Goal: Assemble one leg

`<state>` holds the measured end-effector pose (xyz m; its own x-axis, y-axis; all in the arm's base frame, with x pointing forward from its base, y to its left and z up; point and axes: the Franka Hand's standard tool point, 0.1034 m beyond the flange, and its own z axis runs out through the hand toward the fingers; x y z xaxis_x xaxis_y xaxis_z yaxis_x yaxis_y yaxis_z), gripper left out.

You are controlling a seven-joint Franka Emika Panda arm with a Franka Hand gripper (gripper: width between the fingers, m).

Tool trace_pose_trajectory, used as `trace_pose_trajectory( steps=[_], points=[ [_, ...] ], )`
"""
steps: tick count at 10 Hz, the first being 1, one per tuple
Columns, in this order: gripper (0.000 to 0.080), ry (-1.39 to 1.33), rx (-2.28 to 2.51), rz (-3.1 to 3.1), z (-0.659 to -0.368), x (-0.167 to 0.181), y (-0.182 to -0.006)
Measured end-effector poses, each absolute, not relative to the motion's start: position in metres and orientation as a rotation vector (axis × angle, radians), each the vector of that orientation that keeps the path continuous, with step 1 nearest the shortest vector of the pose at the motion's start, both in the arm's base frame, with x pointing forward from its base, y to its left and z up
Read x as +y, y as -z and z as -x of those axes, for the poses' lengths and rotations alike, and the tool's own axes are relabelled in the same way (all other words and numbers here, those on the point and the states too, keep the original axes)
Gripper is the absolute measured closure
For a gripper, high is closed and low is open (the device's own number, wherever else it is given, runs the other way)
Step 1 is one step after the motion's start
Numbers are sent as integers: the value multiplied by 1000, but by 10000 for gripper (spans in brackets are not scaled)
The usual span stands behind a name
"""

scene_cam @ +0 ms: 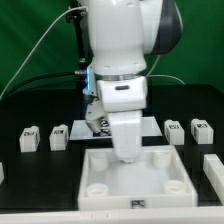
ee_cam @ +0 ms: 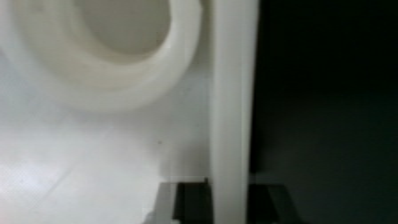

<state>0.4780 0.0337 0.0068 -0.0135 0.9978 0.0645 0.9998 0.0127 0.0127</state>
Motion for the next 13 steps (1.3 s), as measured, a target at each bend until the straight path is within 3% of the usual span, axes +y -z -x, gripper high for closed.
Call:
trace_pose_trajectory(
  steps=[2, 7, 8, 10, 11, 12, 13],
  points=[
    [744, 115, -2184, 2199, -490, 54, -7],
    [744, 122, -2175, 2196, -491, 61, -6],
    [649, 122, -2174, 2197, -490, 60, -6],
    [376, 121, -2173, 2198, -490, 60, -6],
    [376, 121, -2173, 2198, -490, 60, -6],
    [213, 121, -2173, 2198, -490, 60, -6],
    [169, 121, -2172, 2199, -490, 60, -6]
  ],
)
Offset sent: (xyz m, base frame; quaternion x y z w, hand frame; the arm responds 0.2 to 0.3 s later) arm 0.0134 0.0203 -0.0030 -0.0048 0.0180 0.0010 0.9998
